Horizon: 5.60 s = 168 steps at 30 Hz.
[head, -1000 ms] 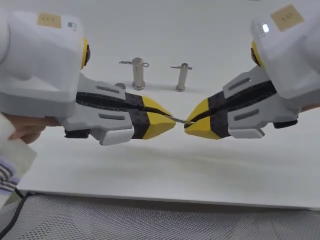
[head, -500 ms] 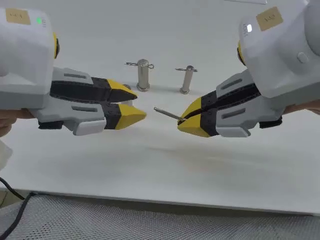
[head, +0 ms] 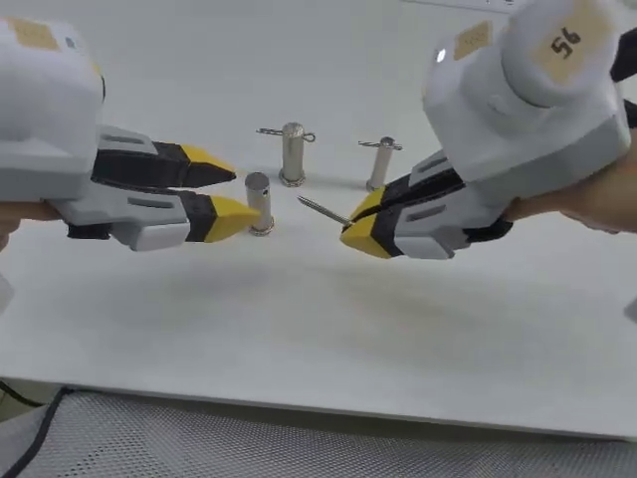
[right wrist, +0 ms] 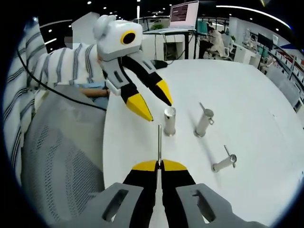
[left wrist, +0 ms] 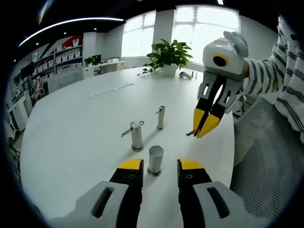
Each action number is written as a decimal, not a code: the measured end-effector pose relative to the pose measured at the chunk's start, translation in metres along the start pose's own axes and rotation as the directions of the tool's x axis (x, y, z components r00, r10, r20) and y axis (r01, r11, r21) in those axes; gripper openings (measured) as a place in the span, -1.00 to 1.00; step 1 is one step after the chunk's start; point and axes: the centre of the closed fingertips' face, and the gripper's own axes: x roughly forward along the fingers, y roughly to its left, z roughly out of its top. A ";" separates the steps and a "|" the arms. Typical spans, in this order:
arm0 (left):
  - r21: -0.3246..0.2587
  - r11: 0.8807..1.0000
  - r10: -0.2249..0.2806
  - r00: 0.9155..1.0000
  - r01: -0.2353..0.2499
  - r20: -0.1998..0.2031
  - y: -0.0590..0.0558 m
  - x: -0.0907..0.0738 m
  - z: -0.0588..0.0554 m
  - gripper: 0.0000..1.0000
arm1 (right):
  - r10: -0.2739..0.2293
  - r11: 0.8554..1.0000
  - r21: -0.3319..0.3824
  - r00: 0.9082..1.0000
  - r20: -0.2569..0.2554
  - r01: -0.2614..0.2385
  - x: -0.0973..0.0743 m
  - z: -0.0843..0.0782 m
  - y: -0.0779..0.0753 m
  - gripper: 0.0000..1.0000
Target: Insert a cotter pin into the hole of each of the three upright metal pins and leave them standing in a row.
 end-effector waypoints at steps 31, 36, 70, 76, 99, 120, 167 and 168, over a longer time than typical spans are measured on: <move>-0.014 0.999 -0.048 0.998 0.048 -0.027 0.013 0.019 -0.021 -0.66 | 0.013 0.996 0.092 0.995 -0.102 -0.004 0.029 0.006 -0.008 -0.94; -0.013 0.998 -0.053 0.998 0.053 -0.026 0.009 0.019 -0.020 -0.66 | 0.018 0.993 0.115 0.996 -0.088 -0.008 0.027 0.010 -0.006 -0.94; -0.018 0.998 -0.062 0.998 0.062 -0.030 0.010 0.025 -0.026 -0.70 | -0.076 0.995 0.063 0.997 -0.004 0.076 0.038 0.031 -0.016 -0.93; -0.006 0.998 -0.064 0.998 0.064 -0.024 0.010 0.032 -0.021 -0.70 | -0.071 0.995 0.068 0.997 -0.002 0.071 0.038 0.032 -0.017 -0.93; -0.013 0.999 -0.045 0.999 0.045 -0.008 0.010 0.034 -0.021 -0.76 | -0.060 0.993 0.105 0.997 0.042 0.055 0.040 0.035 -0.019 -0.82; -0.041 0.998 -0.045 0.999 0.044 -0.006 0.010 0.035 -0.020 -0.75 | -0.066 0.992 0.117 0.994 0.088 0.055 0.039 0.041 -0.018 -0.88; -0.024 0.995 -0.094 0.996 0.094 -0.003 0.001 0.020 -0.030 -0.17 | -0.030 0.998 -0.052 0.994 0.107 0.036 0.055 0.047 -0.017 -0.74; -0.023 0.996 -0.089 0.996 0.089 0.003 0.002 0.020 -0.030 -0.13 | -0.028 0.998 -0.056 0.994 0.109 0.034 0.054 0.046 -0.017 -0.74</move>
